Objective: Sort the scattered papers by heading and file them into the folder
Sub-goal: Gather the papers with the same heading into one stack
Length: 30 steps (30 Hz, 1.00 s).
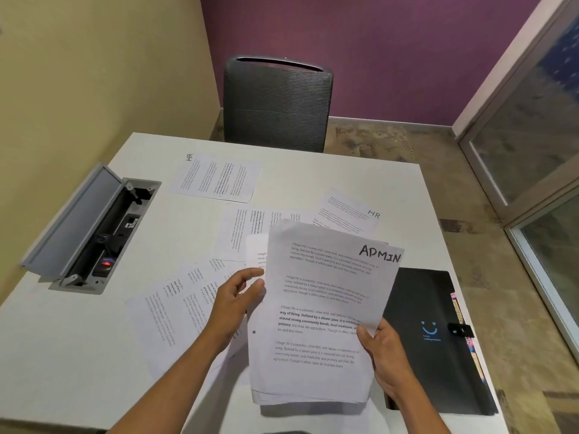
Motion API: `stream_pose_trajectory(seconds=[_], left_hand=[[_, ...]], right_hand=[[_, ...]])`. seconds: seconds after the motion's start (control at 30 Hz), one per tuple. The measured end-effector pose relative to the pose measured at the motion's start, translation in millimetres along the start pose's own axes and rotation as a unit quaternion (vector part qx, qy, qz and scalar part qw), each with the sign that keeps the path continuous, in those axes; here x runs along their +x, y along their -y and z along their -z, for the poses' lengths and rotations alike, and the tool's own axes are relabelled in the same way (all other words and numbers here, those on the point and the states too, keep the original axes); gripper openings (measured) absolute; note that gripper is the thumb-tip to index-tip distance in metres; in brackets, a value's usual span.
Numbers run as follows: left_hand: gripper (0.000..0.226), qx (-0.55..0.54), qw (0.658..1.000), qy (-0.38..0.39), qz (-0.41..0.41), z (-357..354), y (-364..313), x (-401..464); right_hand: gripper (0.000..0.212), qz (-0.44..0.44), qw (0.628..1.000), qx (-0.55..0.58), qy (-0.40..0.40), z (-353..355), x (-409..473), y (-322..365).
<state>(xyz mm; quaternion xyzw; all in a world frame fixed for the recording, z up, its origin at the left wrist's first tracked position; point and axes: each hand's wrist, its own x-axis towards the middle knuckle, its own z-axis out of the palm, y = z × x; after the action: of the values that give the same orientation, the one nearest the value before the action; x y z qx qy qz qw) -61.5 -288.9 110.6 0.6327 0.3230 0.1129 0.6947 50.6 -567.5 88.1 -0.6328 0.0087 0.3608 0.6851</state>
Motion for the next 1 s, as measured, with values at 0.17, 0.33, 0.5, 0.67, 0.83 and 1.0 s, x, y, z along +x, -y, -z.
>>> stream_pose_trajectory(seconds=[0.17,0.33,0.5,0.67,0.83,1.0], left_hand=[[0.034,0.002,0.999,0.052,-0.008,4,-5,-5],[0.023,0.044,0.999,0.022,-0.010,6,-5,-5],[0.030,0.047,0.999,-0.016,-0.024,4,-4,-3],[0.040,0.017,0.998,-0.052,-0.006,0,-3,0],[0.059,-0.027,0.998,-0.062,-0.017,3,-2,-1],[0.044,-0.026,0.997,-0.075,-0.017,4,-5,0]], right_hand=[[0.067,-0.002,1.000,0.013,0.012,-1,-4,-5],[0.079,0.012,1.000,0.017,0.015,1,-5,-10],[0.103,0.011,1.000,0.002,0.006,3,-6,-12],[0.091,0.022,1.000,0.001,-0.016,3,-4,-14],[0.071,0.026,0.999,0.012,-0.044,5,-3,-13],[0.070,0.025,0.998,0.038,-0.046,11,-1,-17]])
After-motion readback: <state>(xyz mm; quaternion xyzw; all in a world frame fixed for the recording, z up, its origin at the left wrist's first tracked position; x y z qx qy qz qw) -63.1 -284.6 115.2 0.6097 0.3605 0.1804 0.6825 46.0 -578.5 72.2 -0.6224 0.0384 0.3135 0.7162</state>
